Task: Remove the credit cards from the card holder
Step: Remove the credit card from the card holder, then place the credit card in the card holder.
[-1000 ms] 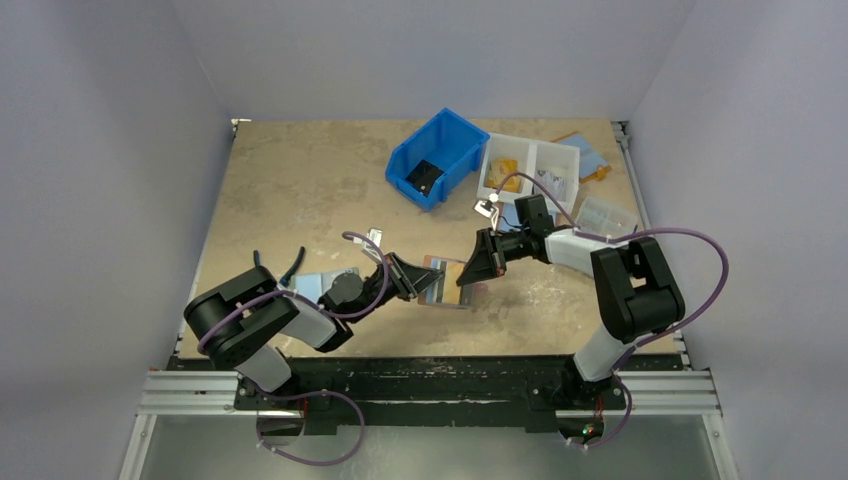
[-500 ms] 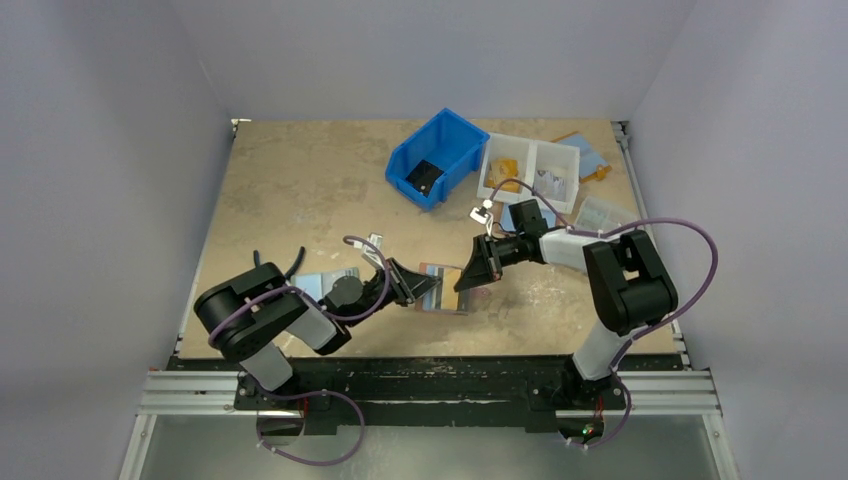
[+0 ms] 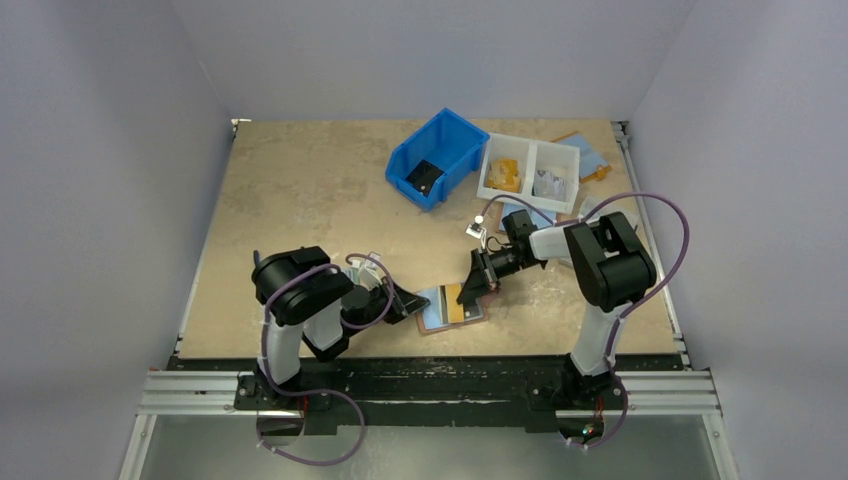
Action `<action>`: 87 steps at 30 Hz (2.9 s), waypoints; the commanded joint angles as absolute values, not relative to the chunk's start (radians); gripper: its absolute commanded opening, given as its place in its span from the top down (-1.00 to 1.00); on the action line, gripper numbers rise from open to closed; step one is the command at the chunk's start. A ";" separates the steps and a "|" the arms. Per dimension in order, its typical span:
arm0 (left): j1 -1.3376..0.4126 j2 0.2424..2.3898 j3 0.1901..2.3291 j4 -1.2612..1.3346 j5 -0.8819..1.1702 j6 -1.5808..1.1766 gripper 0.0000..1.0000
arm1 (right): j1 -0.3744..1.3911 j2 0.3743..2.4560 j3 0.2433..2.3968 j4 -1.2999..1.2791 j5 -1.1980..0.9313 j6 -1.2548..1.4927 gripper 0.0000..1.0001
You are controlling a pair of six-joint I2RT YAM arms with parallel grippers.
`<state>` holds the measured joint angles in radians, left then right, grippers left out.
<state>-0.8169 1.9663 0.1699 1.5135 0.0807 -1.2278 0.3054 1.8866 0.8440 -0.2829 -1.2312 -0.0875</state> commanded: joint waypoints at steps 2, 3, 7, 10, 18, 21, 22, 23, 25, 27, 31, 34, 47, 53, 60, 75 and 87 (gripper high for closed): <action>-0.801 1.953 0.138 1.781 0.081 -1.207 1.00 | 0.298 1.888 0.902 -0.343 -1.206 -0.173 0.91; -0.799 1.952 0.136 1.780 0.084 -1.206 1.00 | 0.298 1.889 0.905 -0.346 -1.204 -0.173 0.91; -0.791 1.968 0.129 1.780 0.085 -1.213 1.00 | 0.295 1.881 0.922 -0.389 -1.182 -0.212 0.93; -0.783 1.969 0.120 1.780 0.082 -1.214 1.00 | 0.286 1.866 0.965 -0.493 -1.169 -0.325 0.95; -0.772 1.918 0.090 1.778 0.077 -1.197 0.75 | 0.279 1.780 1.064 -0.733 -1.140 -0.614 1.00; -0.771 1.893 0.079 1.765 0.071 -1.189 0.57 | 0.278 1.730 1.082 -0.782 -1.144 -0.677 1.00; -0.769 1.883 0.077 1.754 0.071 -1.184 0.51 | 0.278 1.711 1.088 -0.796 -1.139 -0.701 1.00; -0.769 1.873 0.076 1.739 0.071 -1.180 0.45 | 0.276 1.692 1.096 -0.807 -1.133 -0.715 1.00; -0.769 1.842 0.073 1.699 0.071 -1.168 0.36 | 0.267 1.640 1.111 -0.827 -1.113 -0.739 1.00; -0.769 1.798 0.070 1.646 0.067 -1.148 0.26 | 0.248 1.574 1.118 -0.812 -1.081 -0.733 1.00; -0.769 1.642 0.099 1.389 0.070 -1.073 -0.01 | 0.233 1.404 1.108 -0.669 -0.935 -0.656 1.00; -0.769 1.484 0.156 1.052 0.047 -0.984 -0.11 | 0.233 1.327 1.123 -0.557 -0.791 -0.651 1.00; -0.768 0.854 0.219 0.316 -0.183 -0.795 -0.58 | 0.239 1.510 1.283 -0.281 -0.256 -1.201 1.00; -0.767 0.641 0.199 0.180 -0.203 -0.824 -0.64 | 0.241 1.643 1.352 -0.247 -0.120 -1.313 1.00; -0.767 0.559 0.231 0.070 -0.218 -0.832 -0.64 | 0.242 1.751 1.367 -0.130 -0.031 -1.346 1.00; -0.768 0.541 0.257 0.003 -0.233 -0.831 -0.64 | 0.274 1.935 1.396 0.028 0.059 -1.351 0.67; -0.767 0.505 0.284 -0.066 -0.236 -0.821 -0.65 | 0.278 1.845 1.391 -0.205 -0.121 -1.326 -0.01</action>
<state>-0.7723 0.5140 0.2405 -0.0669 -0.2253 -0.8421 0.2749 1.9335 1.3613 -0.1211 -0.0303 -1.3396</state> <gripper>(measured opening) 0.820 0.500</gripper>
